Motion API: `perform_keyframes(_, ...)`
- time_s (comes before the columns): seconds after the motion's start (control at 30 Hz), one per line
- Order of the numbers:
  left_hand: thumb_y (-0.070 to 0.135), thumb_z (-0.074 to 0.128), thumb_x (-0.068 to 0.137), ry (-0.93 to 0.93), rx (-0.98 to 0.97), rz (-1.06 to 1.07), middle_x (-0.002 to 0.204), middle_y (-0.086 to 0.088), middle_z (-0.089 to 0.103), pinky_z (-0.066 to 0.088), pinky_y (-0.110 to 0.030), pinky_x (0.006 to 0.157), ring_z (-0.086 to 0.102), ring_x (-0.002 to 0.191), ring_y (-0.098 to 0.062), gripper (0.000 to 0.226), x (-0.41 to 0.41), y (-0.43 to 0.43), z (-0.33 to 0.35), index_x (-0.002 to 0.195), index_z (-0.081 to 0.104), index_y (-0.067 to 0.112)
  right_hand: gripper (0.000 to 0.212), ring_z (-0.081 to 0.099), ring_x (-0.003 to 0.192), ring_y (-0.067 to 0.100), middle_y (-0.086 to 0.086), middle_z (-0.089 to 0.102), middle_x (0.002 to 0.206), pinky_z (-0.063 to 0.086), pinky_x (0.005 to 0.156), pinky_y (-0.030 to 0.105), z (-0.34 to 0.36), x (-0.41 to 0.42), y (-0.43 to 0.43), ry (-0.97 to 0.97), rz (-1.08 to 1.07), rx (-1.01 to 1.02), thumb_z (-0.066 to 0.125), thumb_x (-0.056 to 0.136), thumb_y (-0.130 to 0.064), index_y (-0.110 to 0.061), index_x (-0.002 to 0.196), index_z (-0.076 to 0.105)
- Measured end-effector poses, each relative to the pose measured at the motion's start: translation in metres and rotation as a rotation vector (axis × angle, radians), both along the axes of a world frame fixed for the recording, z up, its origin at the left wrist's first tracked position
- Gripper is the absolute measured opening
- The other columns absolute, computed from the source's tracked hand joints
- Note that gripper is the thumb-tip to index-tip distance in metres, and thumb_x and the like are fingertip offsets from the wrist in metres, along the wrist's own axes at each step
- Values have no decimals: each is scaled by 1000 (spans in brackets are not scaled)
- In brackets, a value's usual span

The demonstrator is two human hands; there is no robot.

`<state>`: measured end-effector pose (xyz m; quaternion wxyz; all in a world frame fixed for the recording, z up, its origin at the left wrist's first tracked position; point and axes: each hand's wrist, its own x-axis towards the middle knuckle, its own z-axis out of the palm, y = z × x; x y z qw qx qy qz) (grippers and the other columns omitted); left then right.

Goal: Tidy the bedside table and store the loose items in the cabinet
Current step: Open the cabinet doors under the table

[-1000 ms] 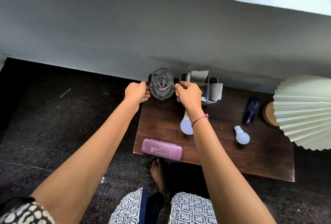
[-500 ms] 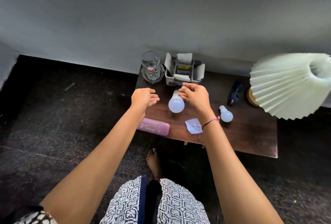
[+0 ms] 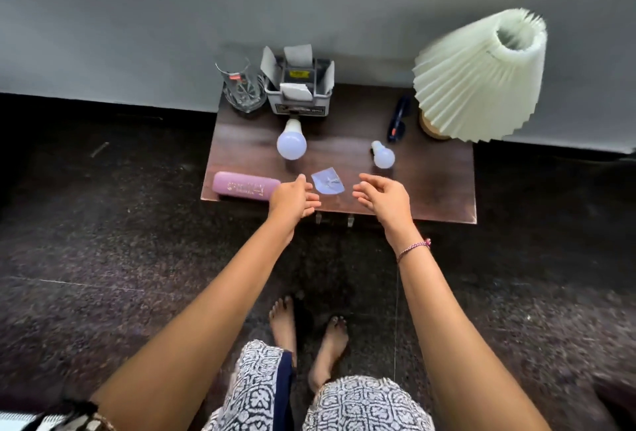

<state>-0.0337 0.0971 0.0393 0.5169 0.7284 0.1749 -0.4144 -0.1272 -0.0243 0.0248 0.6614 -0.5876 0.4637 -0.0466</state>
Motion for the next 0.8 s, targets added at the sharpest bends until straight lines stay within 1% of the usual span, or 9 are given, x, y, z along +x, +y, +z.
perform_keyframes(0.13,31,31,100,-11,28,-47,85,-11,65,50,-23,66,63,70,-17,47,-27,8,-21,97,65,-1,23,66,83,15,11,69,94,56,83,27,-13,-27,14,12,-38,24,53,93,-9,-6,113,63)
perform_keyframes(0.2,30,30,100,-24,53,-97,73,-7,64,47,-24,64,60,65,-13,52,-37,13,-37,76,68,4,21,66,82,14,9,70,91,56,81,26,-26,-38,20,16,-58,37,52,94,-10,-9,110,65)
perform_keyframes(0.27,29,33,99,-38,82,-124,68,-6,65,46,-25,67,58,65,-12,53,-46,19,-54,62,67,10,19,67,85,15,9,70,93,55,82,27,-42,-47,26,29,-66,45,50,95,-11,-13,105,67)
perform_keyframes(0.4,27,41,96,-72,116,-163,80,-7,68,50,-32,77,60,76,-15,44,-58,28,-85,63,68,18,19,66,87,14,6,70,92,55,80,25,-82,-59,39,85,-61,28,51,95,-14,-14,99,69)
perform_keyframes(0.53,24,48,93,-92,95,-191,88,0,65,51,-39,93,59,89,-16,30,-64,33,-113,70,68,21,17,62,94,8,0,67,101,52,90,29,-120,-62,47,111,13,-13,53,93,-18,-22,100,69)
perform_keyframes(0.63,23,49,92,-156,91,-269,108,-3,66,46,-42,101,57,110,-20,24,-60,31,-131,83,71,19,20,58,98,11,4,63,111,46,93,27,-146,-59,42,157,69,-117,56,91,-21,-21,106,68)
perform_keyframes(0.7,20,50,90,-194,94,-282,114,-5,66,45,-40,101,56,114,-27,23,-57,29,-139,90,73,17,22,55,101,15,8,55,115,38,90,23,-158,-56,37,191,86,-172,57,90,-23,-17,110,65)
perform_keyframes(0.73,18,50,89,-193,93,-289,115,-5,66,44,-40,101,55,115,-27,23,-56,27,-144,88,73,17,24,53,103,16,9,53,117,36,89,22,-163,-56,35,209,85,-182,57,90,-24,-15,112,64)
perform_keyframes(0.8,17,48,90,-174,77,-293,114,-2,64,41,-41,102,52,118,-23,28,-56,28,-153,74,71,20,30,50,107,16,8,51,120,34,90,23,-172,-58,35,225,95,-185,56,91,-26,-13,117,60)
